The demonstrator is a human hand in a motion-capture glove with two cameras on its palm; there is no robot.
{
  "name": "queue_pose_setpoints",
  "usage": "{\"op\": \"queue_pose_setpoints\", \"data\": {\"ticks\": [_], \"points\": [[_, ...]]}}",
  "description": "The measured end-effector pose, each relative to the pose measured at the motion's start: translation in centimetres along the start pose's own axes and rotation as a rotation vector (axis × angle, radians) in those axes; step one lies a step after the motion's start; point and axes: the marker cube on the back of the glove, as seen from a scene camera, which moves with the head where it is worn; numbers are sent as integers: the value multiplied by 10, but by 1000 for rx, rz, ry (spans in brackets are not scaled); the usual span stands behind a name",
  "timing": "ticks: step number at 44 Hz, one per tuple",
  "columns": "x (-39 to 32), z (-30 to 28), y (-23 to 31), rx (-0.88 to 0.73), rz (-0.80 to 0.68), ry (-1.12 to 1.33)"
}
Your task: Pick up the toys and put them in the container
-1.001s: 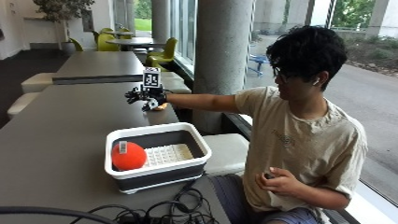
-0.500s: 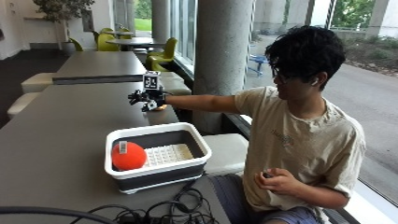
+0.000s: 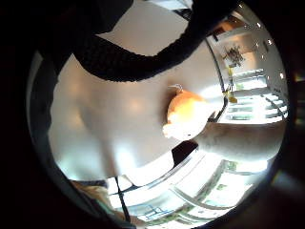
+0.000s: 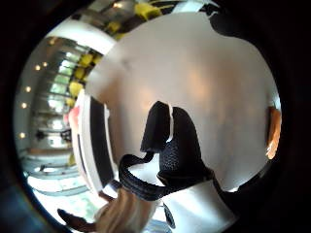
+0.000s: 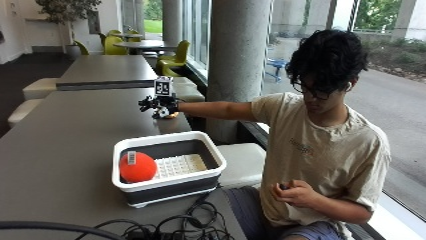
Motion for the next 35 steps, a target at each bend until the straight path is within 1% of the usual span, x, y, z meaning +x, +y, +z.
{"op": "queue_pose_setpoints", "data": {"ticks": [12, 16, 22, 28, 35], "points": [[1, -3, -3, 4, -16, 58], [0, -1, -5, -1, -51, 58], [-5, 6, -11, -5, -157, 40], [0, 5, -11, -1, -116, 90], [-8, 5, -10, 4, -114, 26]]}}
